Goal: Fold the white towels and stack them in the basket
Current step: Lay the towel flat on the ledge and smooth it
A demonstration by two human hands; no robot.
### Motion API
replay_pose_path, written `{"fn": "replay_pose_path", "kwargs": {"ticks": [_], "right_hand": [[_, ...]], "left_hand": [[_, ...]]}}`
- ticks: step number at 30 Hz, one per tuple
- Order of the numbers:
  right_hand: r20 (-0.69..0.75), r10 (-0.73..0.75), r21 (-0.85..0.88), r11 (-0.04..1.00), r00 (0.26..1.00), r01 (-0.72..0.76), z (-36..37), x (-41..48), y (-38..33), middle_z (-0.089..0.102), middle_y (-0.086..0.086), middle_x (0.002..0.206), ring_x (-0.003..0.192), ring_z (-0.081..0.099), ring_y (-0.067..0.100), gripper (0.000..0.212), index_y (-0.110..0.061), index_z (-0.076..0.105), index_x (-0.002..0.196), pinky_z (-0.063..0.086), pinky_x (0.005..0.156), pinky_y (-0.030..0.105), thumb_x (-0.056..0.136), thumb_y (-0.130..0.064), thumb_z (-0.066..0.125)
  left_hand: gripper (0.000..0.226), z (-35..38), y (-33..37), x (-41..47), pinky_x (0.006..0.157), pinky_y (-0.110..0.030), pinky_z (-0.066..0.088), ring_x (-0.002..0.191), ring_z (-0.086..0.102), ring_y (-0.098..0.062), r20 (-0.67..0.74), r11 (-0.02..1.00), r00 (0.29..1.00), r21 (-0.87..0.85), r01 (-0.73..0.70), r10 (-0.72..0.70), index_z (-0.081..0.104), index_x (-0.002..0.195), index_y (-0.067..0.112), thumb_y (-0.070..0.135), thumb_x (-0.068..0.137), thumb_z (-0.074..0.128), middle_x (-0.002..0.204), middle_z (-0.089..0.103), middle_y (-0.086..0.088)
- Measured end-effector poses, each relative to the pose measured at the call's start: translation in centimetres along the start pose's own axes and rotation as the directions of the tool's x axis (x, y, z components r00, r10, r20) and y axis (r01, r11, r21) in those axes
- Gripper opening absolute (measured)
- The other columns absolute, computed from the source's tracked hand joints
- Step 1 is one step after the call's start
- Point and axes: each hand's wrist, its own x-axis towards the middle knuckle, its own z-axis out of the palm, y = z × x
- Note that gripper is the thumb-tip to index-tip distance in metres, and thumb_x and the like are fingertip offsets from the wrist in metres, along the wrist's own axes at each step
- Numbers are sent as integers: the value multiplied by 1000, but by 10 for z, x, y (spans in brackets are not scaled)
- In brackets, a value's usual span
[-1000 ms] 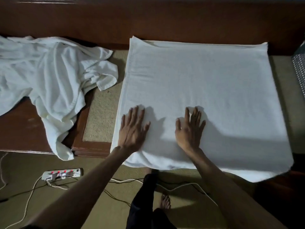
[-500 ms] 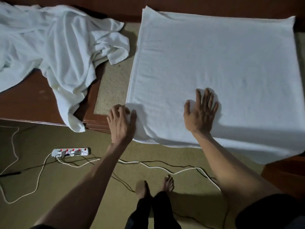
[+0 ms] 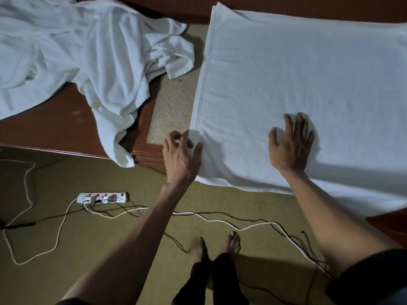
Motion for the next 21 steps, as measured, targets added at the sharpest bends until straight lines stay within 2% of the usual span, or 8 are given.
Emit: {"fn": "replay_pose_path", "kwargs": {"ticks": [3, 7, 9, 12, 15, 18, 20, 21], "right_hand": [[-3, -2, 13, 1000, 1000, 2, -1, 0, 0, 30, 10, 163, 153, 21, 28, 54, -22, 40, 149, 16, 123, 54, 102, -48, 39], [-5, -10, 10, 1000, 1000, 10, 0, 0, 2, 32, 9, 162, 152, 22, 27, 53, -21, 41, 147, 17, 123, 54, 102, -47, 40], [-5, -9, 15, 1000, 1000, 9, 1, 0, 1, 31, 9, 162, 152, 22, 27, 53, -21, 41, 147, 17, 123, 53, 101, -47, 39], [-10, -14, 10, 1000, 1000, 15, 1, 1, 1, 31, 9, 162, 152, 21, 26, 53, -21, 42, 147, 17, 123, 53, 101, -47, 39], [-10, -17, 17, 1000, 1000, 17, 2, 0, 2, 31, 9, 162, 153, 21, 26, 53, -20, 42, 147, 17, 123, 53, 101, -47, 39], [-12, -14, 14, 1000, 1000, 14, 3, -1, 3, 30, 8, 163, 153, 20, 26, 53, -21, 42, 148, 16, 123, 52, 101, -47, 38], [-17, -10, 18, 1000, 1000, 11, 3, 0, 3, 30, 8, 163, 153, 21, 26, 53, -21, 42, 147, 16, 123, 51, 101, -47, 38], [-23, -9, 21, 1000, 1000, 9, 4, 0, 3, 31, 8, 163, 153, 21, 26, 53, -21, 42, 147, 16, 123, 51, 101, -47, 38]], "left_hand": [[31, -1, 0, 7, 88, -34, 27, 113, 40, -26, 67, 999, 997, 21, 39, -40, 66, 101, 11, 42, 97, 63, 123, 48, -9], [28, -9, -4, 7, 88, -43, 37, 106, 46, -30, 58, 994, 993, -35, 108, -106, 61, 92, 10, 37, 98, 62, 112, 54, -11], [24, -12, -3, 4, 78, -45, 42, 93, 52, -32, 70, 995, 994, -51, 84, -80, 53, 90, 13, 35, 100, 59, 97, 60, -10], [26, -14, 0, 1, 56, -37, 39, 69, 60, -33, 59, 996, 997, -65, 58, -54, 50, 102, 12, 38, 104, 56, 80, 68, -9], [34, -18, -5, -1, 54, -33, 35, 60, 60, -31, 20, 999, 999, -28, 36, -35, 49, 110, 14, 47, 102, 57, 73, 69, -2], [44, -19, -10, 1, 57, -33, 35, 65, 59, -28, -44, 996, 998, 77, 54, -51, 50, 111, 17, 59, 98, 57, 78, 70, -2], [46, -16, -2, 7, 64, -35, 36, 80, 57, -25, -157, 989, 983, 92, 112, -97, 53, 113, 17, 60, 97, 57, 90, 68, -4], [43, -12, 7, 10, 68, -37, 39, 86, 55, -24, -194, 994, 978, 59, 89, -76, 54, 114, 17, 57, 98, 56, 96, 65, -5]]}}
